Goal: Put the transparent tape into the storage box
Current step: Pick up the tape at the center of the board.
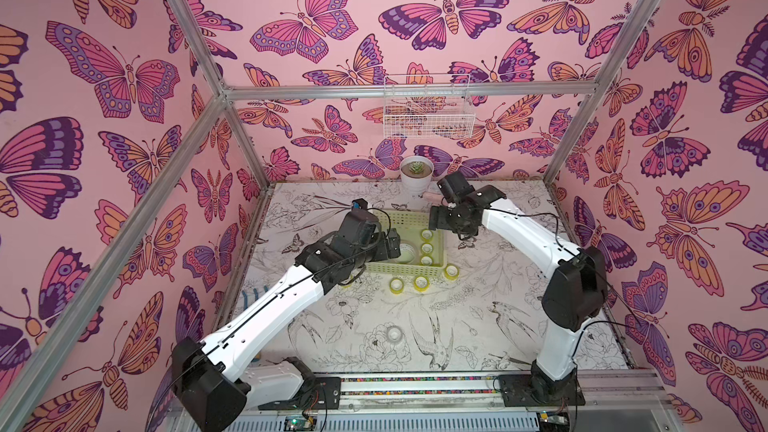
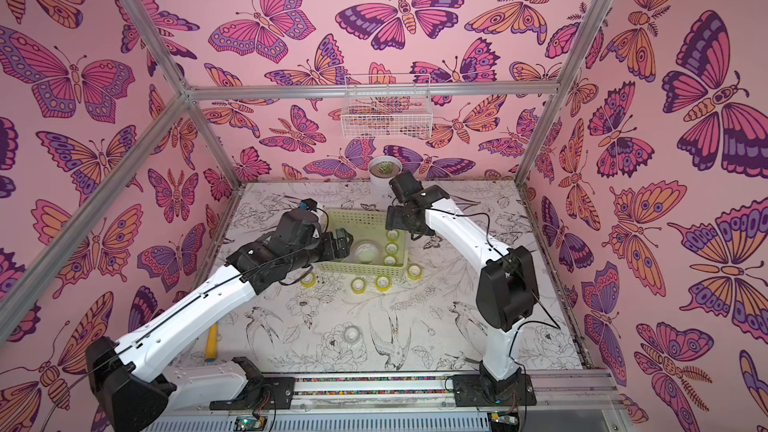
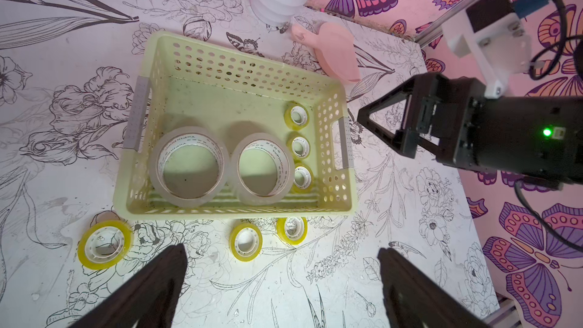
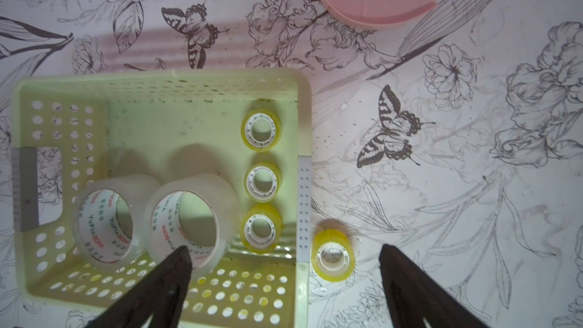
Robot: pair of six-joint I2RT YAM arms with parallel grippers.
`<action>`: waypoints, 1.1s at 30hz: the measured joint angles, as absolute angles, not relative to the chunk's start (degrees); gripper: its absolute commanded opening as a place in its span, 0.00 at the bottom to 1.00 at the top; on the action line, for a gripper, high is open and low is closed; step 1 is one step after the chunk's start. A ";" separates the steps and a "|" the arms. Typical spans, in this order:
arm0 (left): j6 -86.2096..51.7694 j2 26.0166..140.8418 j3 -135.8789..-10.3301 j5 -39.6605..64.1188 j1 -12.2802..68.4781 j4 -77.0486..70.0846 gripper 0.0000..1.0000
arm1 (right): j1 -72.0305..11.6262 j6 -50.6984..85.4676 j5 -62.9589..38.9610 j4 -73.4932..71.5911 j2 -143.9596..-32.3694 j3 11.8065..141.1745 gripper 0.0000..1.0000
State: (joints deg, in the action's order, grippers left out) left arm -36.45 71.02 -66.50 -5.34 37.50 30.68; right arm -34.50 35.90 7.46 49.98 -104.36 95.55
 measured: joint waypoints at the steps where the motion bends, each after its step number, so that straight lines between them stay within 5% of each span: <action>1: -36.16 70.96 -66.46 -4.99 37.50 30.89 1.00 | -34.50 36.34 7.46 49.84 -102.96 94.08 0.99; 17: -34.11 68.51 -61.89 8.25 37.60 31.77 1.00 | -34.54 42.28 7.16 48.99 -89.49 73.21 0.98; 22: -36.29 69.45 -61.08 9.63 38.70 32.01 1.00 | -34.54 40.18 6.79 49.08 -87.46 70.54 0.89; 33: -40.99 72.51 -60.97 5.93 42.98 32.45 1.00 | -34.48 36.56 3.92 45.12 -89.14 65.36 0.46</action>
